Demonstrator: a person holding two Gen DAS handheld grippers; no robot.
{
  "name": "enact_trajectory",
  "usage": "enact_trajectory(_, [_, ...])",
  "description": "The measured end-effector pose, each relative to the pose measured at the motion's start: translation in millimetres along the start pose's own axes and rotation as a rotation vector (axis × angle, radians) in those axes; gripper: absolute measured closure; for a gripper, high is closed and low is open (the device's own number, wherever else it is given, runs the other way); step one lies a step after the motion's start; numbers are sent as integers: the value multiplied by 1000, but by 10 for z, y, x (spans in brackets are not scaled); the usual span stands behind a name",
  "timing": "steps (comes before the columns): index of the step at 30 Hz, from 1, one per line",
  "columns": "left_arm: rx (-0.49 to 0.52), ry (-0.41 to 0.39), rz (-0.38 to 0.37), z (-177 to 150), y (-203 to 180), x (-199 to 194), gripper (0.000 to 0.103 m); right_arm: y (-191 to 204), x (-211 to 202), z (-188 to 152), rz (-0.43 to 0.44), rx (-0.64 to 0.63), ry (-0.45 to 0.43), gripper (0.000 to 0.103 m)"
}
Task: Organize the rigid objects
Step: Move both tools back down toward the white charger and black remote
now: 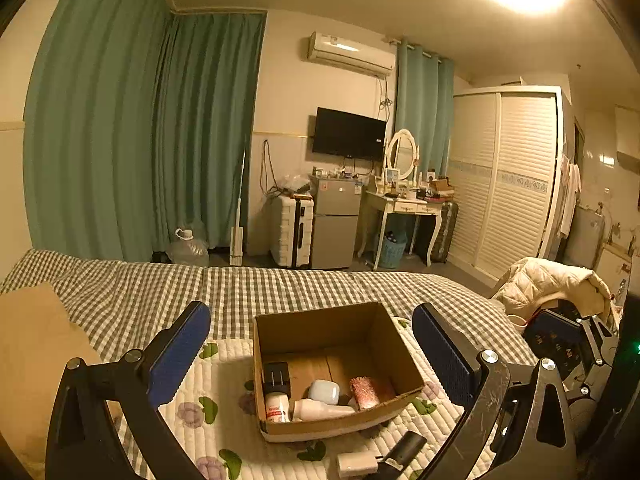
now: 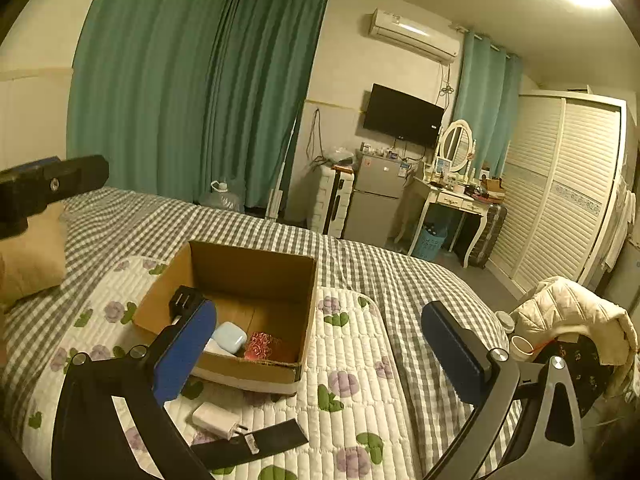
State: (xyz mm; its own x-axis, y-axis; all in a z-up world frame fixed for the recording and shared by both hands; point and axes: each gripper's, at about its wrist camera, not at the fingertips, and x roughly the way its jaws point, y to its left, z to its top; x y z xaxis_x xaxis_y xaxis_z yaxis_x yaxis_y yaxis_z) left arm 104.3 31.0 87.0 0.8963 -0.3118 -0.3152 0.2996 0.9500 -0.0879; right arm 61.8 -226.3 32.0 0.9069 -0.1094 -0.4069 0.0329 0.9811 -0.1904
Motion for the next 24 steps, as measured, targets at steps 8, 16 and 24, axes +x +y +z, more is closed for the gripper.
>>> enact_trajectory(8, [37, -3, 2, -157, -163, -165, 0, -90, -261, -97, -13, 32, -4, 0])
enact_trajectory(16, [66, 33, 19, -389, -259, -89, 0, -155, -238, -304, -16, 36, 30, 0])
enact_trajectory(24, [52, 51, 97, -738, -242, 119, 0, -186, -14, -611, 12, 61, 120, 0])
